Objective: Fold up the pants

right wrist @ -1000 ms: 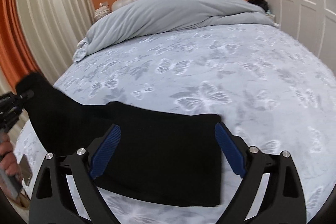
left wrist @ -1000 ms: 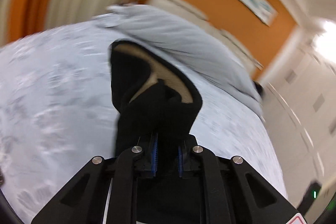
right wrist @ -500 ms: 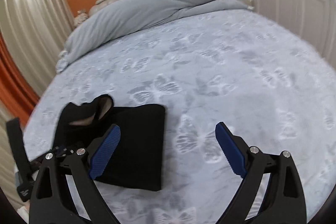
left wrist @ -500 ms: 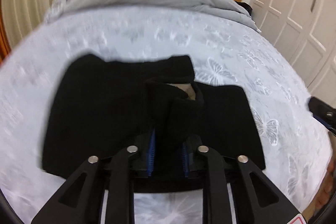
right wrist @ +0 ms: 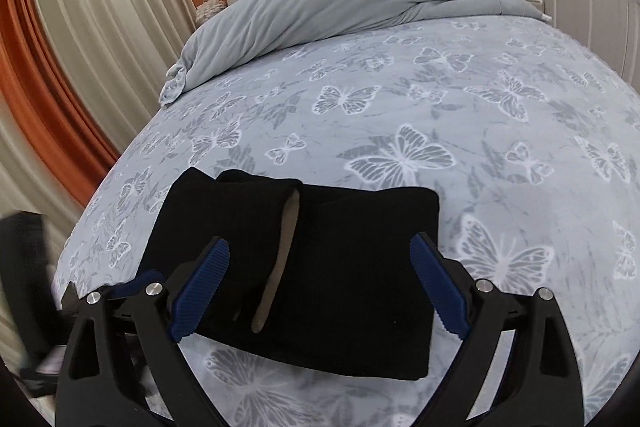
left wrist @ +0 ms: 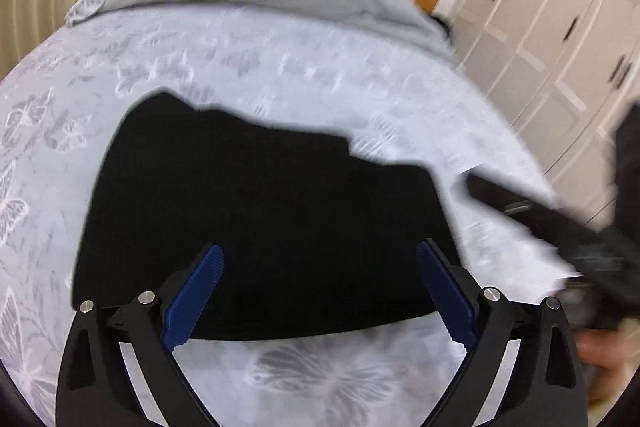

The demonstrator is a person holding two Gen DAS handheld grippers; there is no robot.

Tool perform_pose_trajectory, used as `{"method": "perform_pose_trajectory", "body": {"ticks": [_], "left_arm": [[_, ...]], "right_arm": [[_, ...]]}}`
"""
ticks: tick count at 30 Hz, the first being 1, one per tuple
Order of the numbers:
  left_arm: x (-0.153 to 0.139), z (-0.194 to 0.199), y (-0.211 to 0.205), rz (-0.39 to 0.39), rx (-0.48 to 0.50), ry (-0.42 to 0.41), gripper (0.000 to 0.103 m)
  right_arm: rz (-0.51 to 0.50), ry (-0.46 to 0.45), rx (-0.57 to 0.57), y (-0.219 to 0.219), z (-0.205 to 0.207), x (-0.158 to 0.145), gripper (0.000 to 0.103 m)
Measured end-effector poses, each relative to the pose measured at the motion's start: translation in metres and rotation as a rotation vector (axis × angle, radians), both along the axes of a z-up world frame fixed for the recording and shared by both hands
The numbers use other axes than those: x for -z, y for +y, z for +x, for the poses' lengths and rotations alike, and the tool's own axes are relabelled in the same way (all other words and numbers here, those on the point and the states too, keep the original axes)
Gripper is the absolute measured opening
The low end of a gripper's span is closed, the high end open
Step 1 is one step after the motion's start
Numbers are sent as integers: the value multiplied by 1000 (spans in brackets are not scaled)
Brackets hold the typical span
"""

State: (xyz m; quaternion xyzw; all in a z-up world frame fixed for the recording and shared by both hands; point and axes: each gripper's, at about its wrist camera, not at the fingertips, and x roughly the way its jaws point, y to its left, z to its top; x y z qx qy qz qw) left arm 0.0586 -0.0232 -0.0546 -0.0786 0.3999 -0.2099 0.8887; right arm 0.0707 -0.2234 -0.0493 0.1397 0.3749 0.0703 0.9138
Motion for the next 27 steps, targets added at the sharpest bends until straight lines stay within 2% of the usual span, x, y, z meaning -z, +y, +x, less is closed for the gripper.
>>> {"method": "perform_pose_trajectory", "body": {"ticks": [1,3,6,7,10,12,14,15,16,18,19,20,22,27], "left_arm": [[-14,-7,7,5,-17,-52,96],[-27,-11,21,48,-74,-98,97],[-36,-7,48,166,-216,-146,98],[-35,-3,59,232,-288,-154,98],[-27,10,83,304,-373,-124,98],[-22,14,96,315,-406,-99,98],[-15,20,107,323,-424,-63,98],[-12,21,113,324,-430,-48,98],[-10,23,117,326,-437,-32,98],[-4,23,126,330,-451,-12,98],[-1,26,129,335,-459,-8,98],[-1,24,132,342,-466,-9,98],[-1,25,135,358,-477,-11,98],[-3,28,132,343,-478,-2,98]], "right_arm": [[6,11,-4,0,1,3,90],[17,39,-27,2,7,11,90],[51,101,-72,12,19,28,90],[75,130,-83,18,25,37,90],[107,200,-126,38,42,58,90],[93,232,-140,52,50,69,90],[76,223,-143,64,53,74,91],[55,188,-154,74,53,73,88],[59,173,-182,81,53,73,54],[29,154,-178,92,53,71,33],[61,137,-179,94,53,67,21],[101,115,-190,94,53,60,17],[129,62,-196,91,50,40,15],[136,-120,-191,71,28,-22,14]]}}
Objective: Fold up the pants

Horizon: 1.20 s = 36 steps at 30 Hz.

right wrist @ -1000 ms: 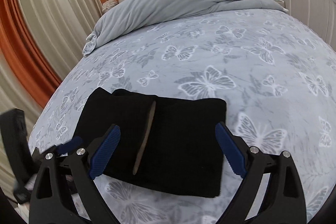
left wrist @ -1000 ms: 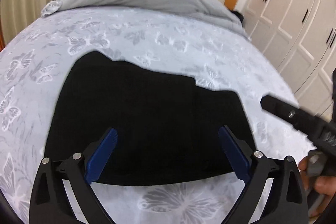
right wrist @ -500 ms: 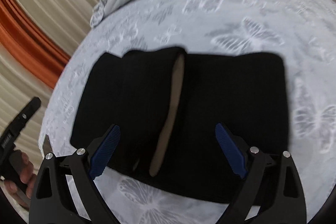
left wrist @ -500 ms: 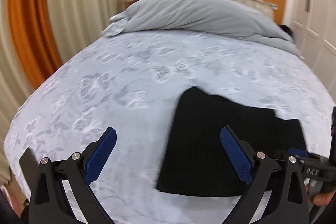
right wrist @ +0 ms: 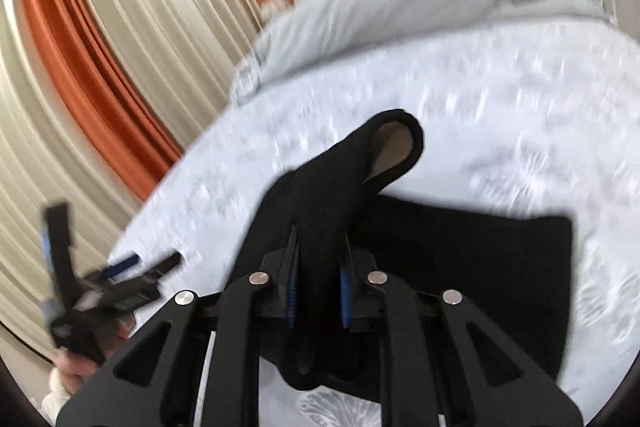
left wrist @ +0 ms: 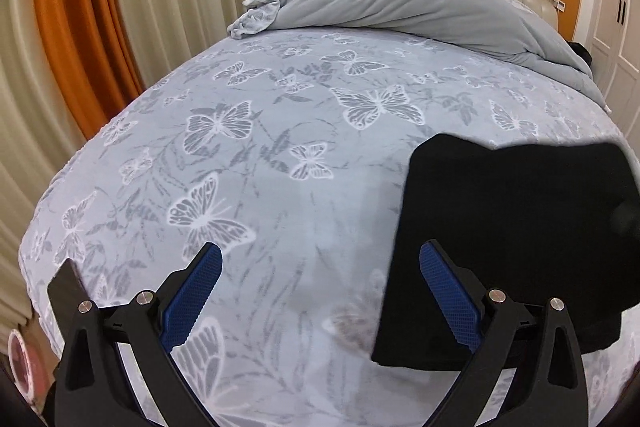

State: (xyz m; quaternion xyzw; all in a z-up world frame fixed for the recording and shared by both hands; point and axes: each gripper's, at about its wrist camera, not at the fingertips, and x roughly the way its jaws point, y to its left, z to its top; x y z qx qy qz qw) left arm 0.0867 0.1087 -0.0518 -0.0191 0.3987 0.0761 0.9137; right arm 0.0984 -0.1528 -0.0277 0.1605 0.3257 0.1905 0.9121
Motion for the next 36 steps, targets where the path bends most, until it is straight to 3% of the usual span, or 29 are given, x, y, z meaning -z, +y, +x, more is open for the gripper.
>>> {"method": "perform_pose_trajectory", "body": {"ticks": [4,6,11,14,15,18,20,23,24,25,26,28,30,33,36], "left_arm": [[0,2,-15,6,14,-2,98],[1,3,-24,9,29,4,98],[5,7,-47,35,62,15,98],[5,9,-48,-54,87,38,98],[5,11,-47,-94,94,51,98],[12,15,-40,-190,90,93,98],[15,16,-40,-196,80,101,98],[17,16,-40,-166,81,105,98],[17,16,-39,-166,84,105,98],[17,16,-38,-167,86,105,98],[17,16,-35,-167,85,106,98],[17,16,-29,-171,78,108,98],[16,16,-21,-191,69,110,98],[12,15,-12,-243,63,105,98],[12,15,-11,-264,68,107,98]], "right_arm": [[-24,-60,53,-32,-11,-21,12],[-32,-46,86,-52,-15,-16,4],[-87,148,185,-93,-7,33,5],[20,227,190,-112,-11,43,12],[70,238,152,-114,-12,43,19],[49,223,121,-103,-14,44,78],[-11,233,89,-86,-4,52,79],[-68,285,59,-70,12,73,78],[-81,315,41,-63,19,84,72],[-76,329,29,-59,22,91,51],[-65,338,19,-53,23,97,44],[-74,297,2,-42,22,93,15],[-46,221,-13,-39,16,67,14],[-136,53,-2,-45,-11,12,14],[-218,76,70,-68,-21,19,14]]}}
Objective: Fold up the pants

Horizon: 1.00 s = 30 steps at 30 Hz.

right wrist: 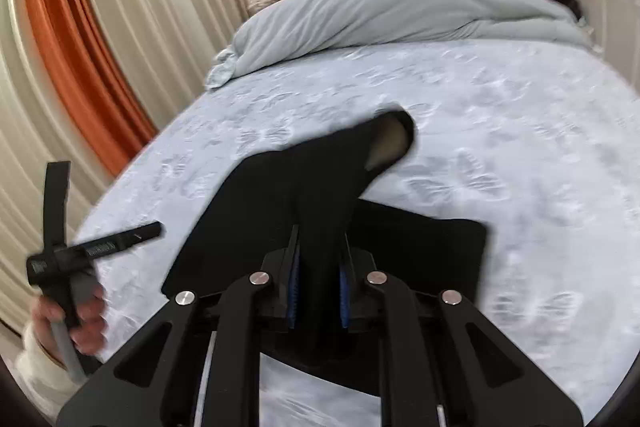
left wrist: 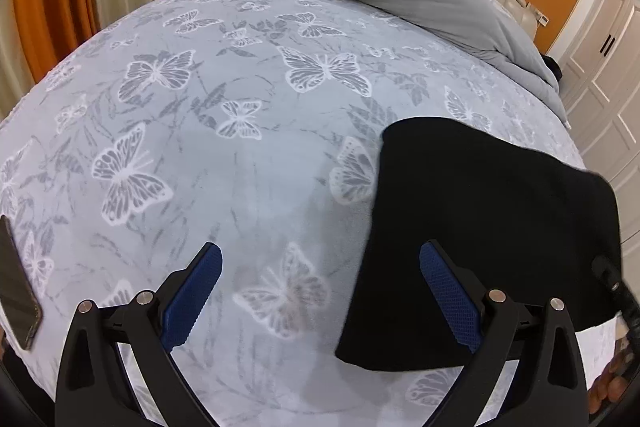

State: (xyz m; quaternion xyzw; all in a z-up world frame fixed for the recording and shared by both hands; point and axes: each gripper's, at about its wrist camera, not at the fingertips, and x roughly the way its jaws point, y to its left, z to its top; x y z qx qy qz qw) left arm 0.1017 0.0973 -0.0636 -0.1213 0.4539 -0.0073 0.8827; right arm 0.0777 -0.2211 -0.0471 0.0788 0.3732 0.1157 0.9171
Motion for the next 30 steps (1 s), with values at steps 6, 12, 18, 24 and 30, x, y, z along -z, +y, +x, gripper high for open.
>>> {"method": "perform_pose_trajectory", "body": {"ticks": [6,12,18,24,30], "left_arm": [[18,6,-26,-13,66,63,98],[36,18,-47,-35,101,111,98],[66,30,-64,-116,165,159,98],[59,28,-61,-239,200,165,72],[73,33,-58,-201,168,204,93]], "right_arm": [[-126,175,71,-16,16,57,25],[46,103,57,-27,8,29,49],[112,208,81,-27,40,71,58],[176,102,41,-23,24,32,15],[-6,221,148,-46,13,61,50]]}}
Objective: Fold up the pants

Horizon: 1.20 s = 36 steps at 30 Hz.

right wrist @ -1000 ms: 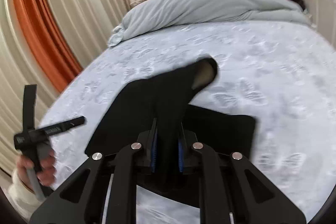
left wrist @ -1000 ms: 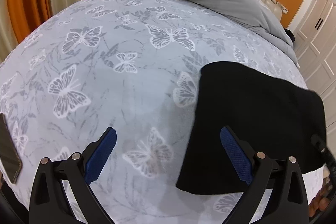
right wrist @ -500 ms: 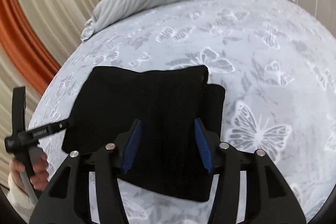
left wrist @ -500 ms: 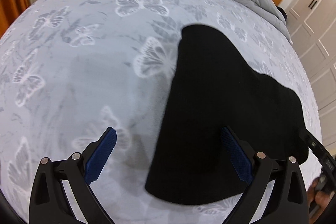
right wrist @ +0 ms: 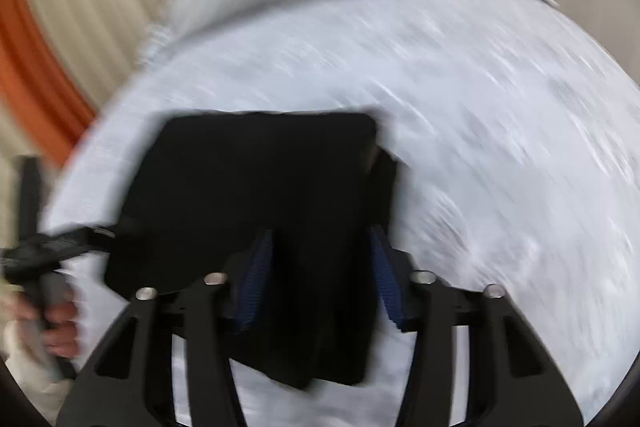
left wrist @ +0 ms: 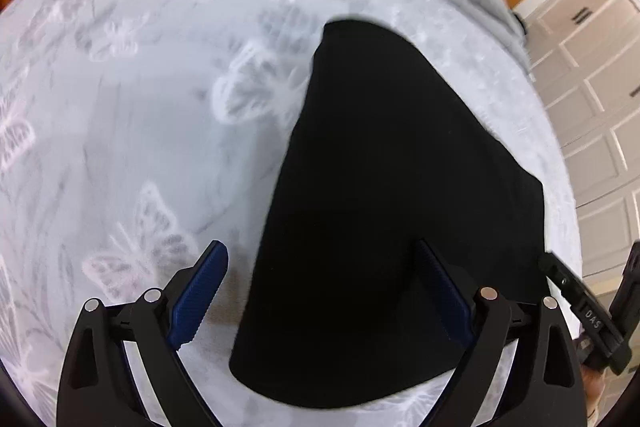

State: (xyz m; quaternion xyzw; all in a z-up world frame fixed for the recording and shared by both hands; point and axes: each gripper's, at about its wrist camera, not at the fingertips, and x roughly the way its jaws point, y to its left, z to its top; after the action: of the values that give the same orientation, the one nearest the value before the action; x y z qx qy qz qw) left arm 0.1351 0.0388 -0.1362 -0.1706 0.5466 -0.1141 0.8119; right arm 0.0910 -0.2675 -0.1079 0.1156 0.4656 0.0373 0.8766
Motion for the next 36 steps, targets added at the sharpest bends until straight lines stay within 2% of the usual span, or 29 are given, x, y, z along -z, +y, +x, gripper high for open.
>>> {"method": "perform_pose_trajectory", "body": {"ticks": [1,2,4,6,7,8,9,10,12,13,15,16,17,19,21,23,24,25,26,28,29,30,31,33,34,35,36], "left_arm": [[5,3,1,-30,-5,17,93],[9,4,2,-54,-20,25,94],[9,5,-1,-51,-22,8,98],[10,5,-6,-30,-5,-18,96],[10,5,-9,-18,2,-31,93],[8,3,-11,-21,11,-44,85],[5,3,-12,-42,28,-46,69],[2,3,-10,-45,22,-41,58],[-14,-2,2,-124,24,-28,45],[-20,-6,5,-145,28,-23,43],[-35,-27,17,-198,49,-8,42],[-39,-39,20,-200,63,5,43],[-40,-53,23,-184,87,23,43],[-33,-69,24,-124,104,29,56],[-27,-80,31,15,51,5,53],[-45,-86,44,-5,10,-84,53],[-61,-88,51,-1,-31,-149,55],[-76,-88,55,-1,-66,-212,63],[-84,-86,55,2,-82,-241,66],[-95,-78,47,-5,-88,-260,66],[-96,-72,41,-20,-83,-262,66],[-94,-67,30,-20,-74,-274,66],[-90,-63,20,14,-60,-277,67],[-66,-42,-3,124,-21,-229,67],[-49,-31,-8,167,-14,-176,67],[-24,-15,-13,187,5,-92,68],[-7,-6,-7,122,-20,-41,71]], "right_arm": [[74,7,-4,-7,0,3,52],[105,11,-7,-9,1,4,57],[154,25,-20,-9,3,11,84],[179,79,-33,-4,9,27,87],[224,114,-42,0,13,39,78],[259,108,-30,1,12,43,76],[282,90,-38,4,12,38,55],[292,76,-44,4,11,26,41],[317,18,-69,5,3,3,35],[325,-14,-107,10,-7,-13,35],[312,-42,-172,19,-28,-33,35],[312,-38,-200,20,-43,-37,35],[314,-19,-212,21,-54,-35,37],[297,87,-207,19,-66,-11,49],[183,178,-104,11,-68,13,52],[222,109,-64,1,-73,2,51],[208,20,-41,-4,-77,-16,48],[194,-71,-52,-3,-82,-33,40],[193,-136,-69,1,-83,-47,35],[211,-201,-126,18,-76,-66,17],[214,-210,-163,30,-69,-69,16],[203,-205,-195,44,-58,-69,16],[166,-174,-231,59,-46,-61,16],[74,-91,-224,71,-22,-35,16],[3,-35,-149,61,-6,-13,8],[-4,-1,-103,47,4,0,0],[44,13,-64,32,6,6,0]]}}
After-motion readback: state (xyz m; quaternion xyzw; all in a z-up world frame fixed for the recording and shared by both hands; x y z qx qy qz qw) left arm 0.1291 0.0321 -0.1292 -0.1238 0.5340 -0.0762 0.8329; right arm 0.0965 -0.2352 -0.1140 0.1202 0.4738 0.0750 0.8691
